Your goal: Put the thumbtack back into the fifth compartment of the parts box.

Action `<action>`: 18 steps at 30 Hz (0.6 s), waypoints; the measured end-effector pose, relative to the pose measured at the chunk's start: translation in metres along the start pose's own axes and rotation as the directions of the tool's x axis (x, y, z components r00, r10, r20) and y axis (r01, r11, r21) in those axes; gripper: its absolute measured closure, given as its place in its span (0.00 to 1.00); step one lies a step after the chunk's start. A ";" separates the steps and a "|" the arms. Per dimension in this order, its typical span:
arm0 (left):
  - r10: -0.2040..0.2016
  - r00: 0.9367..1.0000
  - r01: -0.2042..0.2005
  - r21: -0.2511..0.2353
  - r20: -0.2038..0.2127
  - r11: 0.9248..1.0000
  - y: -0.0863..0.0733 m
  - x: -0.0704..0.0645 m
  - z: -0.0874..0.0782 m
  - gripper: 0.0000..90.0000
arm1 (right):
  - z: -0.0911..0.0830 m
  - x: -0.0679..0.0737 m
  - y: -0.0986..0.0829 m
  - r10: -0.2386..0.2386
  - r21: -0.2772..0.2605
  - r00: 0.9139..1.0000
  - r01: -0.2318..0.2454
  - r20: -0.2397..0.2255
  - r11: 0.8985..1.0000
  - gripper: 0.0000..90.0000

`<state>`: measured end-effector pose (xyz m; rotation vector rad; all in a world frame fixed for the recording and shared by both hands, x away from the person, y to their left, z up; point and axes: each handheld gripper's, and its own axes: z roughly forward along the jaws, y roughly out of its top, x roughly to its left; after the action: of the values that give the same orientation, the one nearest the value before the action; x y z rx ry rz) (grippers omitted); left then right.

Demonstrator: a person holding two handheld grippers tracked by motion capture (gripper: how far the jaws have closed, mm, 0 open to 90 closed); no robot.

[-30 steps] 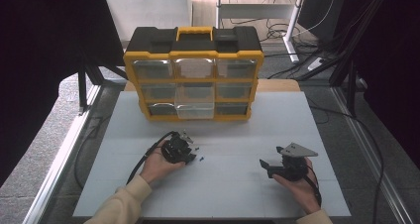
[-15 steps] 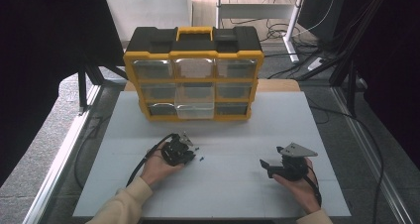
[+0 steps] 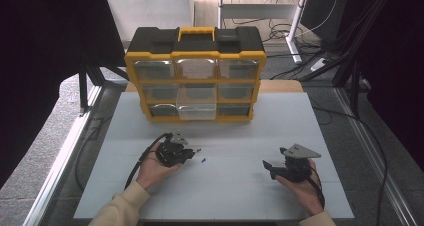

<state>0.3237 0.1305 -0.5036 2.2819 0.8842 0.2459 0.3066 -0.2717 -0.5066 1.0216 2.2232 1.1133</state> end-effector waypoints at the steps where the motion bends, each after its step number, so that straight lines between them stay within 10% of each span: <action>1: -0.005 1.000 0.005 -0.014 0.001 1.000 -0.001 0.000 -0.002 0.91 | 0.000 0.000 0.000 0.002 0.001 1.000 -0.002 -0.001 1.000 0.21; 18: -0.085 0.996 0.086 -0.172 0.011 0.981 -0.011 0.005 -0.042 0.91 | -0.001 0.000 0.000 0.008 -0.002 1.000 -0.008 -0.002 1.000 0.21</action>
<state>0.3053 0.1616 -0.4788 2.0788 0.9203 0.2692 0.3062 -0.2722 -0.5066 1.0292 2.2207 1.1205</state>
